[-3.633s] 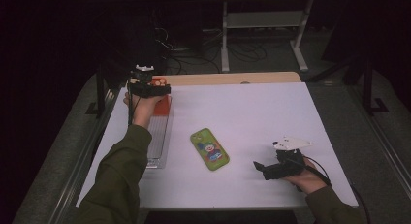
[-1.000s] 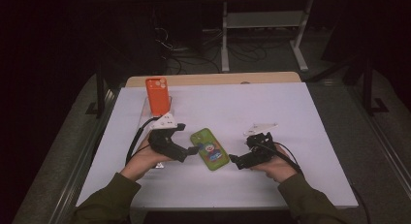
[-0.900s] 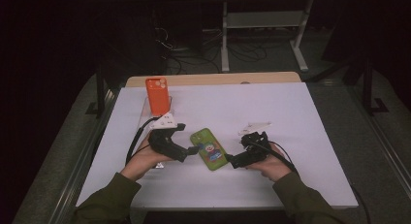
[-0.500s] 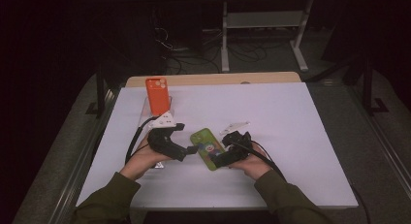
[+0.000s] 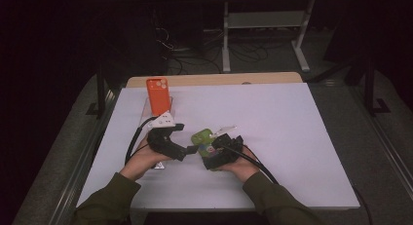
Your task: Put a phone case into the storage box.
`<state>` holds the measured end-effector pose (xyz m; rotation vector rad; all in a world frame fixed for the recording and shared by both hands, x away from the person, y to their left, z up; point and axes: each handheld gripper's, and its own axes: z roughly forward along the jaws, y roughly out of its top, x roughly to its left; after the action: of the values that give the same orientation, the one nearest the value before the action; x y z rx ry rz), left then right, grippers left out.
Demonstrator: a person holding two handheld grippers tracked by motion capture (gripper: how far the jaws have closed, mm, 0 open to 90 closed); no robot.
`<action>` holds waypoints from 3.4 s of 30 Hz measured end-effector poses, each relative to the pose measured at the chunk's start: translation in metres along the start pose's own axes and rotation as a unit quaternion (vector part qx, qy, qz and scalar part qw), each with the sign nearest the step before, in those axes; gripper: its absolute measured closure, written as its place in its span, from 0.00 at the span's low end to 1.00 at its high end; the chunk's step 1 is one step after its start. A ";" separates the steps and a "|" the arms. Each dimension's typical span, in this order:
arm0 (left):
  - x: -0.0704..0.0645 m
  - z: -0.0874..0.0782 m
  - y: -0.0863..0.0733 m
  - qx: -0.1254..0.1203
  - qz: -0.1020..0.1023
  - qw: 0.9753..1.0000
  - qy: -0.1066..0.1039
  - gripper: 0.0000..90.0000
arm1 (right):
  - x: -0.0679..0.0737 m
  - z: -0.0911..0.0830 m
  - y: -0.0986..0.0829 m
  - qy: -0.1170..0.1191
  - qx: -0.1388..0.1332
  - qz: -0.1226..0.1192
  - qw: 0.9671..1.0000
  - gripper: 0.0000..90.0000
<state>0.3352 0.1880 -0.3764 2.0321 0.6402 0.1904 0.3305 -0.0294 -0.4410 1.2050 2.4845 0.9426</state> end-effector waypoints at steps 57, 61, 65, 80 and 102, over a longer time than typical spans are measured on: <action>-0.001 0.005 0.015 0.033 0.047 0.998 -0.033 0.00 | -0.061 -0.050 -0.001 0.040 0.026 -0.087 0.995 0.17; -0.003 0.010 0.021 0.035 0.058 0.997 -0.039 0.00 | -0.076 -0.063 -0.004 0.060 0.025 -0.101 0.993 0.17; -0.002 0.017 0.027 0.043 0.069 0.996 -0.047 0.00 | -0.089 -0.072 -0.006 0.077 0.019 -0.139 0.987 0.17; -0.016 0.048 0.048 0.087 0.165 0.977 -0.106 0.00 | -0.092 -0.076 -0.003 0.153 0.012 -0.219 0.963 0.17; -0.032 0.078 0.039 0.162 0.224 0.946 -0.169 0.00 | -0.066 -0.076 0.007 0.205 0.008 -0.290 0.935 0.17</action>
<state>0.3516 0.0969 -0.3806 2.4329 -0.0174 -0.0058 0.3422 -0.1108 -0.3834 0.2268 2.9005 1.0691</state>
